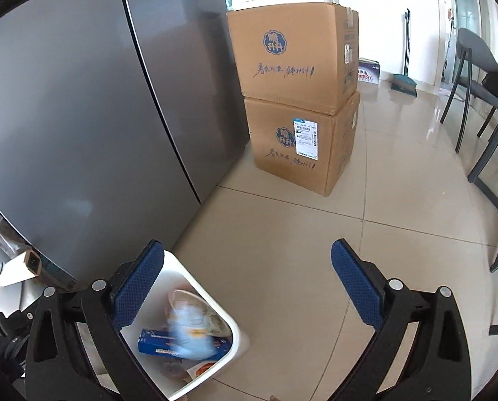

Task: Collect trash
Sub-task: 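Open both tools over the bin to drop the carton and box, then move both open tools back over the orange item on the table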

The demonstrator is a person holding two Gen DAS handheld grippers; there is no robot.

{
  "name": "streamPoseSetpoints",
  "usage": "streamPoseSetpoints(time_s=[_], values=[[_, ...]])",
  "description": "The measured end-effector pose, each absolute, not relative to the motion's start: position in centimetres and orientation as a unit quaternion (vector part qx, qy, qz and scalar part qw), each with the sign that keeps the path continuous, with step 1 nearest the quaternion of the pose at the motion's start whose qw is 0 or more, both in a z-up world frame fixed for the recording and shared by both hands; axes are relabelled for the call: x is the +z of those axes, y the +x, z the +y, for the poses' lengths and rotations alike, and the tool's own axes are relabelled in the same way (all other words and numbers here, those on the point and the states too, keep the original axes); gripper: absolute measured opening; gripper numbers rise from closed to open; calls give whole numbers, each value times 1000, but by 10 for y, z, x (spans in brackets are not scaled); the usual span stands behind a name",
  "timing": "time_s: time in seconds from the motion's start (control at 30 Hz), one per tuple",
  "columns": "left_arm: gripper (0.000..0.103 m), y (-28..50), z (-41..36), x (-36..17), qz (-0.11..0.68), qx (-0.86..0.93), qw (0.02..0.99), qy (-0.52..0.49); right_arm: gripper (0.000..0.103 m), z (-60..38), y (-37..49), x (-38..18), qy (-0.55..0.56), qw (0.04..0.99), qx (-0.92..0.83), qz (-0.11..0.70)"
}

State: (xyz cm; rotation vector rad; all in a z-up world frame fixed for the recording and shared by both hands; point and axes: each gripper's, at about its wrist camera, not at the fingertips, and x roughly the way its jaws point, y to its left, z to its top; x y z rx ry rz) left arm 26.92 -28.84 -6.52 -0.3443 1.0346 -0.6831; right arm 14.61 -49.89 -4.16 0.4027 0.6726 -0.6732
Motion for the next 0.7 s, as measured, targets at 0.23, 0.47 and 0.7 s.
streamPoseSetpoints(time_s=[0.23,0.47,0.7], values=[[74,262,-285,-54,451,-268,847,-89,96,-469,154,-36,141,882,-314,323],[77,258,-246,-60,452,-225,858,-93,96,-430,169,-33,113,893,-283,332],[77,250,-188,-50,416,-174,887,-94,96,-380,186,-28,83,906,-251,331]])
